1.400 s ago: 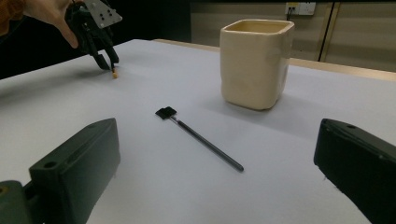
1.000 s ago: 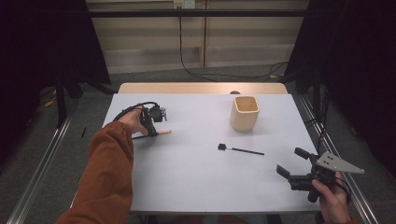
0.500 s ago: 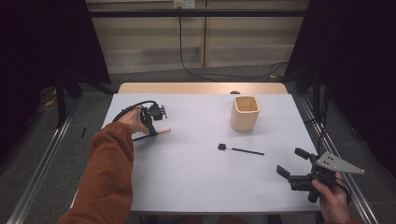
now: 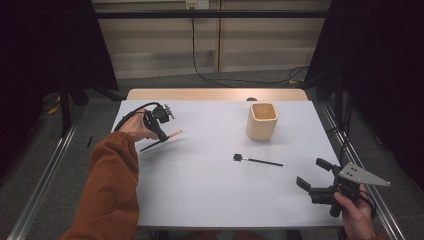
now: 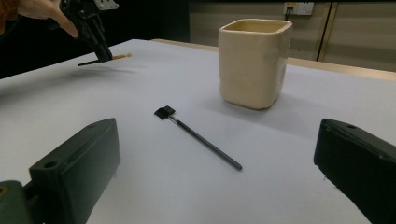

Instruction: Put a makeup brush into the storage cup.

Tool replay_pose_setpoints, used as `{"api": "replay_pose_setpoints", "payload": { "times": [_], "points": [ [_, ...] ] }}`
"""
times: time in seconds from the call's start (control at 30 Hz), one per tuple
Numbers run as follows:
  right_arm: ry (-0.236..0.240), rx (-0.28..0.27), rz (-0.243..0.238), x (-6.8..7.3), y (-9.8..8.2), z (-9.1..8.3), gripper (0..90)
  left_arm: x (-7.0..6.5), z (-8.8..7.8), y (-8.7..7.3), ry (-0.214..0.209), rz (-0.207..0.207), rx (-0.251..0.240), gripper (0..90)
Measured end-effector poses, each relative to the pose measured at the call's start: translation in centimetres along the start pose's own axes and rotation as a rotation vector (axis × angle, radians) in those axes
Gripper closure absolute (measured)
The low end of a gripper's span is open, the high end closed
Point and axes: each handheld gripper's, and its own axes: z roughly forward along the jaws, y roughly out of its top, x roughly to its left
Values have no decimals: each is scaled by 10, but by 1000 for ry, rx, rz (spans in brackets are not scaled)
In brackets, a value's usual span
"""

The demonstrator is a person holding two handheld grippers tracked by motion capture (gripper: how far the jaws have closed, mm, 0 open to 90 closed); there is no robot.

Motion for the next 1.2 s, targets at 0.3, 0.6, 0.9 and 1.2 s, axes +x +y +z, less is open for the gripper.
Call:
{"api": "replay_pose_setpoints", "payload": {
  "times": [0.3,0.6,0.9,1.2],
  "points": [
    [2,-1,-2,0,0,0,0,1,-13,0,-13,-54,-104,838],
    [2,3,-6,0,0,0,0,2,-27,-3,1,-110,-238,837],
    [-6,-1,-2,-1,0,0,0,0,-38,-8,0,-138,-356,837],
    [-2,5,-2,0,0,3,0,-6,-40,-19,3,-186,-501,838]
  ]
}}
